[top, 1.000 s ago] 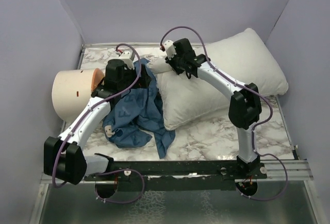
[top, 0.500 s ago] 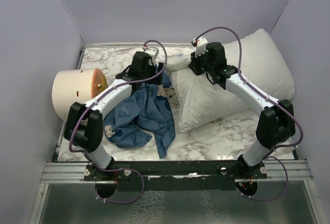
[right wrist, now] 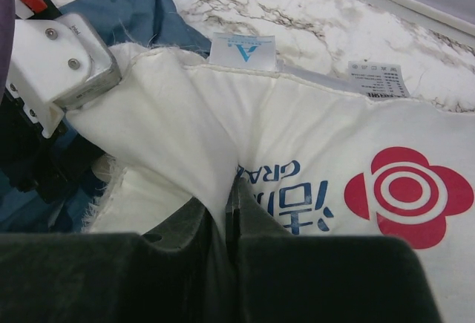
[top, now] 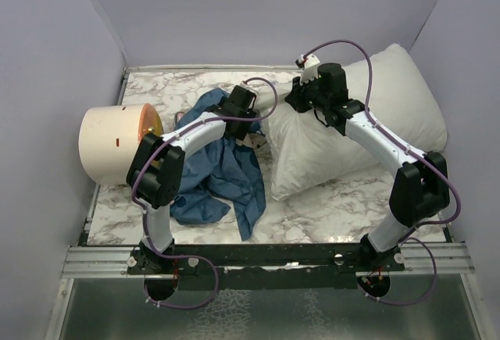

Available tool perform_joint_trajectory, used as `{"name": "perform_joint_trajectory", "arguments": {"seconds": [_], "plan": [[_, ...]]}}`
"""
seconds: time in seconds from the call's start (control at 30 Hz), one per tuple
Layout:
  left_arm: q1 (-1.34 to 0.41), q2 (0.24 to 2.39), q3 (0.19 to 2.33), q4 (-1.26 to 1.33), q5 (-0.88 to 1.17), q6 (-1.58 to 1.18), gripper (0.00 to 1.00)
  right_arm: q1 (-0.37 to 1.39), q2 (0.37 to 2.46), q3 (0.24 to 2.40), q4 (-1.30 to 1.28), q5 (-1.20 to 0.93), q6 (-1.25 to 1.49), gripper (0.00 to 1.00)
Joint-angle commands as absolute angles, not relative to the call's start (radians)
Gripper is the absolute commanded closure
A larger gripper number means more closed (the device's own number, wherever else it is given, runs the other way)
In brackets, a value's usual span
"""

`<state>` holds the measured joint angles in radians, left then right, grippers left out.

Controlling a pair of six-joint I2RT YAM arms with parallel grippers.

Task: Put the pillow into the pillowcase
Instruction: Pick up the pillow at the center of the board.

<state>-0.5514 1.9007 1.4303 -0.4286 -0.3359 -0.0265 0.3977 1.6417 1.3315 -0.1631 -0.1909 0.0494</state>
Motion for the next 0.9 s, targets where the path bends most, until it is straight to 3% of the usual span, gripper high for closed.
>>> {"name": "perform_joint_trajectory", "arguments": {"seconds": [0.0,0.07,0.2,0.33,0.87], "plan": [[-0.553,1.908,1.424,-0.453,-0.387,-0.010,0.34,0.379,1.627,1.325,-0.136,-0.201,0.074,0.99],[-0.552,1.894,1.417,-0.456,-0.388,-0.018,0.48,0.379,1.630,1.327,-0.137,-0.205,0.074,0.99],[-0.552,1.812,1.402,-0.429,-0.359,-0.042,0.84,0.379,1.635,1.330,-0.142,-0.228,0.070,0.99],[-0.536,1.713,1.382,-0.404,-0.311,-0.072,1.00,0.379,1.637,1.330,-0.137,-0.282,0.062,0.99],[-0.398,1.393,1.237,-0.207,0.054,-0.216,1.00,0.380,1.621,1.347,-0.168,-0.506,-0.005,0.99]]}}
